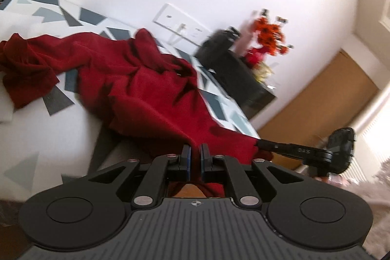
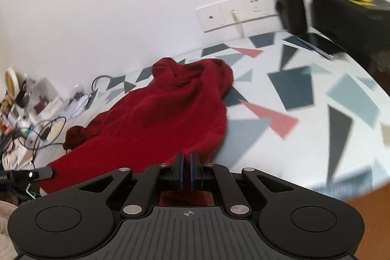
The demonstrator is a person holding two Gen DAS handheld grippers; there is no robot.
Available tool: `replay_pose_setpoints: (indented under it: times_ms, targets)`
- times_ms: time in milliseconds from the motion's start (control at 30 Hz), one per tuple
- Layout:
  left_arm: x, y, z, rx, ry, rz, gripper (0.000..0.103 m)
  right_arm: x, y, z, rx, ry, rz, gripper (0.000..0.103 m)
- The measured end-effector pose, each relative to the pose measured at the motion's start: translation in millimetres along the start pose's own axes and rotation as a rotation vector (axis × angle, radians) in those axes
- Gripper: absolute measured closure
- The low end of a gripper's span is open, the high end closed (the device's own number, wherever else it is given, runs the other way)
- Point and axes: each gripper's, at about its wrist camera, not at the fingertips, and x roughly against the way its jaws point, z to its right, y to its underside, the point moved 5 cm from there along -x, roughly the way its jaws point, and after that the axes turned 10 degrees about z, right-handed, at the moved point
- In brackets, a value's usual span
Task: Fold clothes
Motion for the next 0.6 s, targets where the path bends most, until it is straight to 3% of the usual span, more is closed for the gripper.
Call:
replay_pose_setpoints:
  times_ms: [167,333,467,600]
  targets:
    - [23.0,7.2,-2.5,0.006,0.051,-0.031,0.096,34.6,27.6,-15.2,-0.041,0.041,-0.008,0.099]
    - [27.7,-0.9,-20.2,0.038,0.030,0.010,0.096,33.3,29.6,-20.1,-0.073,0.057,0.000,0.099]
    - [10.8,-25.9,-33.1,0.004,-0.031,0.062,0.096,9.5,3.7,-27.1,-0.044,0.041,0.025,0.099]
    - [-20.6,-71.8,-41.6,-0.054,-0.100,0.147,0.098,-29.6,-41.8,-40.2,0.020,0.000,0.067,0.099]
